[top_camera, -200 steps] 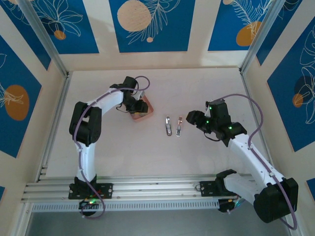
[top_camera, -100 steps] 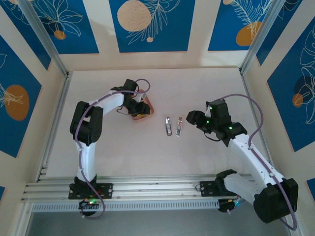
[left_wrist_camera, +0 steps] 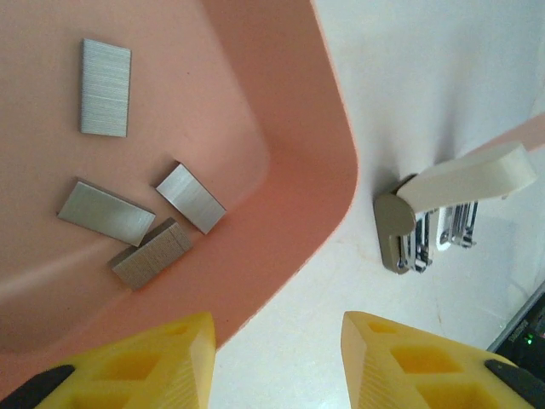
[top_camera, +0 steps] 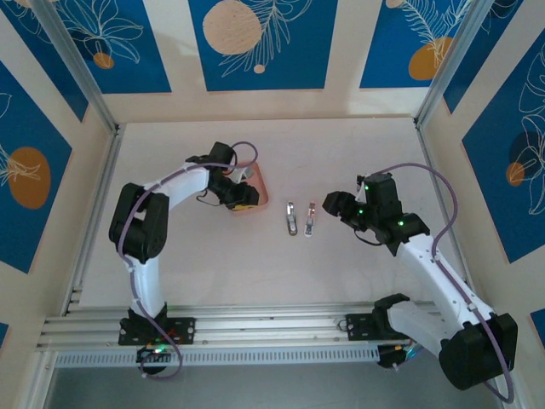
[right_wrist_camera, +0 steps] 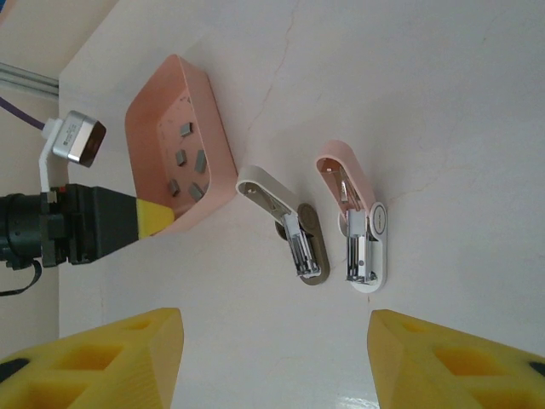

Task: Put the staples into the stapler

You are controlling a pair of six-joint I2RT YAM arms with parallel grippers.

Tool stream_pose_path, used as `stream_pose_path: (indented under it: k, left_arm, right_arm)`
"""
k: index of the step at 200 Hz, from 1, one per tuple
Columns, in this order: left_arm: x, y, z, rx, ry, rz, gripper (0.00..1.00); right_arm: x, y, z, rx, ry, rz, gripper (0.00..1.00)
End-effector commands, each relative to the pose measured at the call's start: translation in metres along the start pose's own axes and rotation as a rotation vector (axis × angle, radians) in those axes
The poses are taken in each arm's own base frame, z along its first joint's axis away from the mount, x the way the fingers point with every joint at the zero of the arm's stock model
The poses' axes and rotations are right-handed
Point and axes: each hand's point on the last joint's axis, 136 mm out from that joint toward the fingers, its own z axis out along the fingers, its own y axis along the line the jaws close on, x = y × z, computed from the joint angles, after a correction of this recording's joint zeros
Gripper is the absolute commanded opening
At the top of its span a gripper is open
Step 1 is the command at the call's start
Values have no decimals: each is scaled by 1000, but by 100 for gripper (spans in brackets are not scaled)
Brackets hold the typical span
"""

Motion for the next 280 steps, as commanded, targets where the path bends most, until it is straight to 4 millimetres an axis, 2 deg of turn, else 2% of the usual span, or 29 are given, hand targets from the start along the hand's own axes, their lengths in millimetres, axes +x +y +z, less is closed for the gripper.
stream_pose_path:
  k: [1,94,180,210,239,280]
  left_arm:
    - [22,-12,-1,33,46,26,43]
    - [71,-22,-6,29,101,36,44]
    - [114,-42,-8,30,96,45,45]
    - [112,-51,-22,36,42,59,47]
    - [96,-53,-47,-15,-55,104,51]
    - [71,-33,-66,-66,-178,79,61]
  right_arm:
    - [6,6,-6,-26,15,-5,59]
    - [11,18,-9,-41,18,-32,59]
    - [22,31,-7,-52,36,-68,59]
    - [28,37,-6,-61,43,-78,59]
    - [37,46,-1,-70,74,-97,59]
    - [48,68,11,-56,135,-182,59]
